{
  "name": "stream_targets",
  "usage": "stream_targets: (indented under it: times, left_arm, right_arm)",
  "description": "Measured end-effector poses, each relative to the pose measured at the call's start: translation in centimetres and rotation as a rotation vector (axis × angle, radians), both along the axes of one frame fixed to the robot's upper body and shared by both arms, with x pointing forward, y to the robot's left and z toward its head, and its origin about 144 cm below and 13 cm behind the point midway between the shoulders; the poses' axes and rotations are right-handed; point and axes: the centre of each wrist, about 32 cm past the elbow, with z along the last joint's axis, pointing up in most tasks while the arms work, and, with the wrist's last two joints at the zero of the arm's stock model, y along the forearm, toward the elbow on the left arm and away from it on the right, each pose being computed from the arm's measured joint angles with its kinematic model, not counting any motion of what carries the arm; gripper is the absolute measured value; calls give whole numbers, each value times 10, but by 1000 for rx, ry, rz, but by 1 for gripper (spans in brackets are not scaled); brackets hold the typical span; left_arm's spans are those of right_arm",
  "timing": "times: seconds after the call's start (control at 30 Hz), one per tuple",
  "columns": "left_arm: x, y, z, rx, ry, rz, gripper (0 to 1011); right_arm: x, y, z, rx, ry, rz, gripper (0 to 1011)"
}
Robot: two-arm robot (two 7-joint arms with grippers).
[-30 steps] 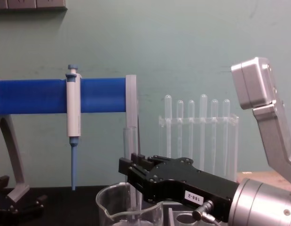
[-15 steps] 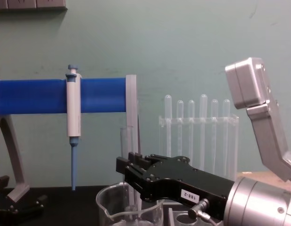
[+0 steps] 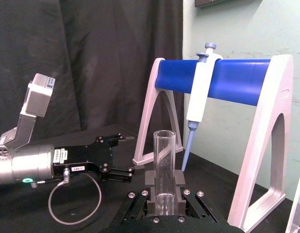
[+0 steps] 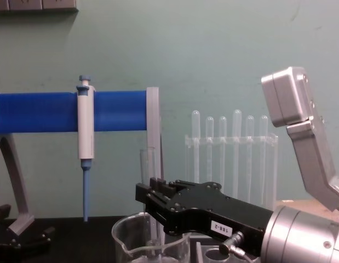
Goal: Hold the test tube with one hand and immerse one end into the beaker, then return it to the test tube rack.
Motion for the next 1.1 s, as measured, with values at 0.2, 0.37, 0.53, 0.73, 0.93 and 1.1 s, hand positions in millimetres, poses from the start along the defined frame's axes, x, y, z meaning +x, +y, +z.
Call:
stream_targets:
  times: [0.2, 0.37, 0.53, 0.73, 0.93, 1.1]
  left_arm:
    - [0, 0, 0, 0, 0, 0, 1000]
    - [0, 0, 0, 0, 0, 0, 1000]
    - [0, 0, 0, 0, 0, 0, 1000]
    - [0, 0, 0, 0, 0, 0, 1000]
    - [0, 0, 0, 0, 0, 0, 1000]
    - [0, 0, 0, 0, 0, 0, 1000]
  right_arm:
    - [0, 0, 0, 2, 1, 0, 222]
    - [0, 0, 0, 2, 1, 0, 222]
    - [0, 0, 0, 3, 1, 0, 222]
    - [0, 0, 0, 3, 2, -1, 223]
    - [0, 0, 0, 4, 2, -1, 222]
    - [0, 0, 0, 4, 1, -1, 222]
